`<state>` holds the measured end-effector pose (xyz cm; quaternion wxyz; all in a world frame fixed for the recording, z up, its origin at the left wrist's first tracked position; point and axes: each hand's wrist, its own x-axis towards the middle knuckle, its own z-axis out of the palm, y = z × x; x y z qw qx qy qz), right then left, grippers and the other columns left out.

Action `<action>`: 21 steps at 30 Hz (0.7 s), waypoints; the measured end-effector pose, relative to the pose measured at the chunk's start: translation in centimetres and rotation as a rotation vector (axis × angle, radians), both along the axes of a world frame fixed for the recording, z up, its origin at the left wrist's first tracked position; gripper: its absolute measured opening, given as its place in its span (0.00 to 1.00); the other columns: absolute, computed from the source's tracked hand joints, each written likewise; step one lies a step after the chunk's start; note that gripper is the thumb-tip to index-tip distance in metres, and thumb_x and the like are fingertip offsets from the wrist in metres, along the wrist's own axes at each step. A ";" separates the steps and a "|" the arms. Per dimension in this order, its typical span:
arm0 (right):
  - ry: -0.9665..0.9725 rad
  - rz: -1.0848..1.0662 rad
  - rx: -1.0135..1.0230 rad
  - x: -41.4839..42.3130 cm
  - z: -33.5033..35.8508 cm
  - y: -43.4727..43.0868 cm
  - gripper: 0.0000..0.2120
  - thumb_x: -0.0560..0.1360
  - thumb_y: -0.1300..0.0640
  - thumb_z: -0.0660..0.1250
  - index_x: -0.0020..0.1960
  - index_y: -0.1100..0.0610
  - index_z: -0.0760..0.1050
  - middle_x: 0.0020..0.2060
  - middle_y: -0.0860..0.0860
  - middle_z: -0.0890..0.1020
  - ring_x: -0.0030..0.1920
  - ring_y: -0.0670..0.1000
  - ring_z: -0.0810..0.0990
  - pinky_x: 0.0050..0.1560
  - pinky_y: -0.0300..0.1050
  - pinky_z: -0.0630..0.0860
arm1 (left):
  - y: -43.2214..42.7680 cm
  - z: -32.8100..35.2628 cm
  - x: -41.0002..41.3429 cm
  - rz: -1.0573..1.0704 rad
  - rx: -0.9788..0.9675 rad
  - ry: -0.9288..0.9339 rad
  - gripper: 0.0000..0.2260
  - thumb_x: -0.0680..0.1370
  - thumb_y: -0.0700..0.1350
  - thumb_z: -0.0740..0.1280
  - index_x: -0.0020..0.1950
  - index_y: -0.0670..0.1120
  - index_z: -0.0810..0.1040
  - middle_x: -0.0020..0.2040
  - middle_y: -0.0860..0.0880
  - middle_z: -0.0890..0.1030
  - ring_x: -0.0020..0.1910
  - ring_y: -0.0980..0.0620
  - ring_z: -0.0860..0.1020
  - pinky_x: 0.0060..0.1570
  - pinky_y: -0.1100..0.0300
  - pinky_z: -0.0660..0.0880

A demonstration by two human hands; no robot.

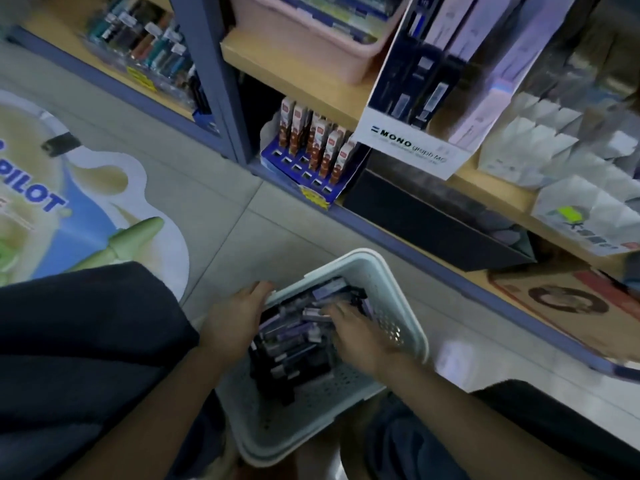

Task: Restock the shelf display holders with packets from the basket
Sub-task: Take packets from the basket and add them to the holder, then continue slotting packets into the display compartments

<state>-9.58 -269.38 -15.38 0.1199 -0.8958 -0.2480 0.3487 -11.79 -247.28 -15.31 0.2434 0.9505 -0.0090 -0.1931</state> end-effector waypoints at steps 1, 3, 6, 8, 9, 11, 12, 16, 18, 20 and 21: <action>0.041 -0.064 0.016 0.1 -1.1 0.3 0.21 0.80 0.62 0.57 0.71 0.58 0.61 0.67 0.56 0.67 0.60 0.58 0.72 0.54 0.49 0.71 | -0.1 -0.6 0.4 -0.026 -0.033 -0.019 0.19 0.71 0.33 0.67 0.60 0.47 0.74 0.52 0.44 0.80 0.44 0.43 0.80 0.36 0.52 0.77; 0.083 -0.201 0.064 0.6 -3.0 0.7 0.20 0.80 0.61 0.58 0.71 0.58 0.62 0.66 0.57 0.70 0.61 0.58 0.72 0.57 0.49 0.71 | -0.1 -1.5 0.9 -0.070 -0.051 -0.106 0.19 0.67 0.36 0.71 0.55 0.49 0.72 0.45 0.45 0.82 0.36 0.44 0.81 0.27 0.55 0.76; 0.099 -0.261 0.039 1.6 -5.5 0.6 0.23 0.78 0.60 0.62 0.72 0.56 0.63 0.68 0.55 0.69 0.66 0.56 0.68 0.62 0.46 0.66 | -0.3 -1.5 1.8 -0.141 0.018 -0.273 0.10 0.81 0.52 0.55 0.48 0.50 0.73 0.37 0.50 0.81 0.31 0.49 0.79 0.22 0.60 0.71; 0.090 -0.226 0.002 2.0 -6.7 0.5 0.24 0.78 0.58 0.63 0.72 0.55 0.63 0.70 0.54 0.67 0.69 0.55 0.64 0.66 0.45 0.63 | -0.3 -1.7 2.5 -0.159 0.042 -0.320 0.21 0.82 0.54 0.47 0.46 0.49 0.77 0.37 0.51 0.80 0.30 0.50 0.78 0.21 0.61 0.68; 0.071 -0.215 -0.019 2.2 -7.1 0.5 0.24 0.78 0.57 0.63 0.72 0.55 0.63 0.70 0.54 0.66 0.69 0.55 0.63 0.66 0.45 0.62 | -0.4 -1.8 3.0 -0.169 0.055 -0.361 0.22 0.82 0.54 0.47 0.45 0.49 0.78 0.36 0.52 0.80 0.29 0.51 0.78 0.22 0.62 0.66; 0.041 -0.219 -0.052 2.6 -7.5 0.6 0.23 0.78 0.56 0.63 0.71 0.55 0.64 0.70 0.54 0.67 0.69 0.55 0.64 0.65 0.45 0.62 | -0.6 -2.1 4.1 -0.193 0.093 -0.411 0.19 0.80 0.52 0.51 0.43 0.49 0.79 0.34 0.52 0.79 0.27 0.51 0.78 0.22 0.64 0.63; 0.029 -0.224 -0.062 2.7 -7.7 0.8 0.23 0.77 0.55 0.64 0.71 0.55 0.64 0.69 0.54 0.68 0.68 0.55 0.65 0.64 0.45 0.63 | -0.7 -2.0 4.9 -0.199 0.103 -0.412 0.16 0.79 0.52 0.54 0.42 0.49 0.79 0.34 0.52 0.79 0.26 0.50 0.77 0.21 0.65 0.62; -0.002 -0.272 -0.127 3.2 -8.5 1.1 0.22 0.76 0.56 0.64 0.69 0.57 0.66 0.66 0.56 0.72 0.65 0.55 0.70 0.61 0.45 0.67 | -0.8 -2.2 7.8 -0.215 0.050 -0.435 0.13 0.78 0.52 0.56 0.45 0.50 0.79 0.35 0.53 0.81 0.27 0.48 0.79 0.21 0.63 0.67; -0.007 -0.286 -0.175 4.0 -8.5 1.5 0.17 0.76 0.56 0.63 0.65 0.58 0.70 0.61 0.56 0.75 0.61 0.56 0.73 0.57 0.46 0.69 | -0.7 -2.4 9.0 -0.236 0.037 -0.460 0.14 0.78 0.52 0.56 0.46 0.50 0.80 0.36 0.53 0.81 0.27 0.48 0.79 0.21 0.63 0.67; 0.012 -0.250 -0.194 4.9 -8.3 1.9 0.15 0.77 0.56 0.63 0.61 0.59 0.71 0.58 0.57 0.75 0.57 0.57 0.74 0.54 0.46 0.70 | -0.6 -2.4 10.4 -0.248 0.020 -0.499 0.14 0.78 0.52 0.56 0.45 0.50 0.80 0.35 0.52 0.81 0.26 0.49 0.78 0.22 0.64 0.66; 0.025 -0.241 -0.193 5.3 -8.1 2.0 0.14 0.77 0.56 0.63 0.61 0.60 0.72 0.57 0.58 0.75 0.56 0.57 0.74 0.53 0.46 0.70 | -0.6 -2.4 11.1 -0.253 0.023 -0.510 0.14 0.78 0.52 0.55 0.45 0.49 0.80 0.34 0.52 0.81 0.26 0.49 0.78 0.22 0.65 0.65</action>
